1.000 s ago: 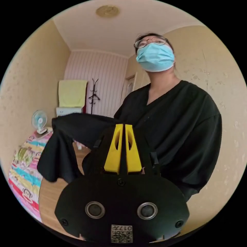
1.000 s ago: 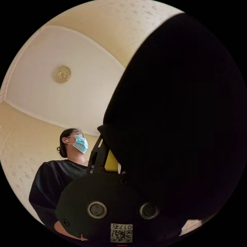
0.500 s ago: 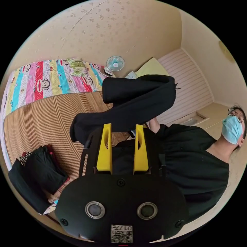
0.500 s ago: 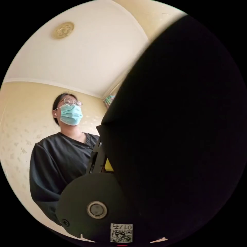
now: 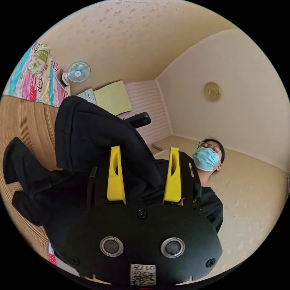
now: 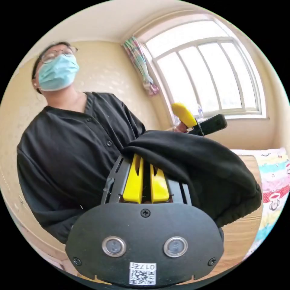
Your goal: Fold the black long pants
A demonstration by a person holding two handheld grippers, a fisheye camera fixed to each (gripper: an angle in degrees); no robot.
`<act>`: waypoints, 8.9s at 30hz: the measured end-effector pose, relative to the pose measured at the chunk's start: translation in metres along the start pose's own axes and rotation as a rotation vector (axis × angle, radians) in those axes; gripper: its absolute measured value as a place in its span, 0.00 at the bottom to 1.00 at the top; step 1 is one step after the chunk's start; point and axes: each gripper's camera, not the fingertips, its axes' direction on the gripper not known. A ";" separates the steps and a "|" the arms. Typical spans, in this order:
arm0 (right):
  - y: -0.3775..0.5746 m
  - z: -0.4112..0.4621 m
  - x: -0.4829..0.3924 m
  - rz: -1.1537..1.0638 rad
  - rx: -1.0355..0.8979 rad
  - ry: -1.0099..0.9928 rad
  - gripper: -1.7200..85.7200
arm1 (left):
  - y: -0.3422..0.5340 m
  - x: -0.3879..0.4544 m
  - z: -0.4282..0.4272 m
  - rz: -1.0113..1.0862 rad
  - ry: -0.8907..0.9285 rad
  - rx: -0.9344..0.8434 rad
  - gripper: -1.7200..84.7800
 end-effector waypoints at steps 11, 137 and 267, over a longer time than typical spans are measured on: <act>0.006 0.074 0.008 0.407 -0.233 0.294 0.04 | 0.024 0.019 0.012 0.330 0.009 -0.005 0.07; 0.518 -0.087 0.127 1.699 -0.460 0.586 0.05 | -0.054 -0.089 -0.401 -0.713 -1.269 -0.416 0.04; 0.693 -0.472 0.059 1.724 0.903 0.632 0.17 | 0.037 -0.320 -0.267 -0.525 -0.856 -0.205 0.02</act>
